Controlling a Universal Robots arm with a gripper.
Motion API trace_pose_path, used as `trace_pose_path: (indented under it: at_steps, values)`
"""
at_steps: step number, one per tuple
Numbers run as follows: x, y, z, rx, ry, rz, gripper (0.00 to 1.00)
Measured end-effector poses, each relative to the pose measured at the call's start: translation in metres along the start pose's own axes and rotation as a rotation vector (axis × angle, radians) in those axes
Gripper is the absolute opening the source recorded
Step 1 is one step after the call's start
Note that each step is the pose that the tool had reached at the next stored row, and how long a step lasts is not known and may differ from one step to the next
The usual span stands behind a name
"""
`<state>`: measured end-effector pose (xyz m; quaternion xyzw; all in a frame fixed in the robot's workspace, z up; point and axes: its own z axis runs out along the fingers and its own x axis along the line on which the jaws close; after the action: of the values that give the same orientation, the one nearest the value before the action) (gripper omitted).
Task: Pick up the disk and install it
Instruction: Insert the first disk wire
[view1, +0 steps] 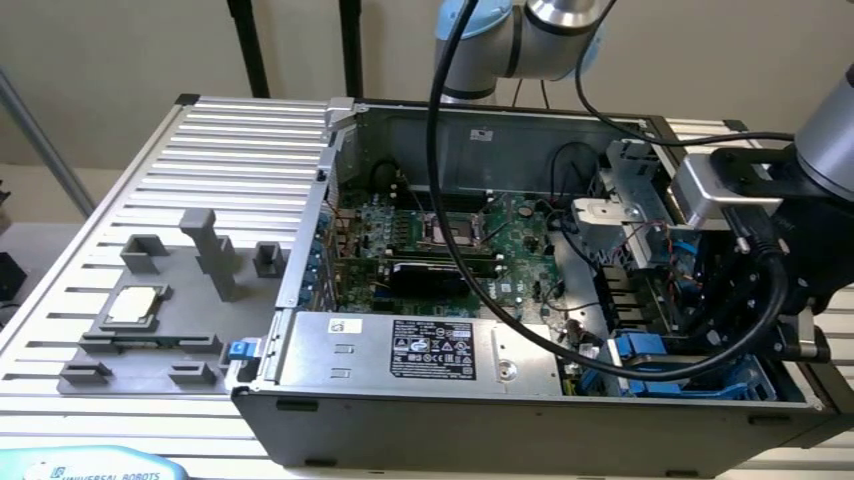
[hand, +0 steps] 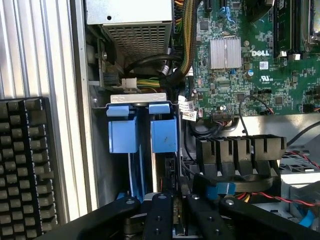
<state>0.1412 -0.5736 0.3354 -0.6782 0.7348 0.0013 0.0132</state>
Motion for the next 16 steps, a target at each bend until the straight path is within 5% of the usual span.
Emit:
trace_pose_path:
  at_steps: [2, 13, 16]
  values:
    - [0.0, 0.0, -0.0037, -0.0001, 0.0003, 0.0, 0.25]
    - [-0.001, -0.0006, -0.0417, -0.0001, 0.0004, 0.0, 0.25]
    - [-0.001, 0.0048, -0.0454, 0.0003, 0.0, 0.0, 0.25]
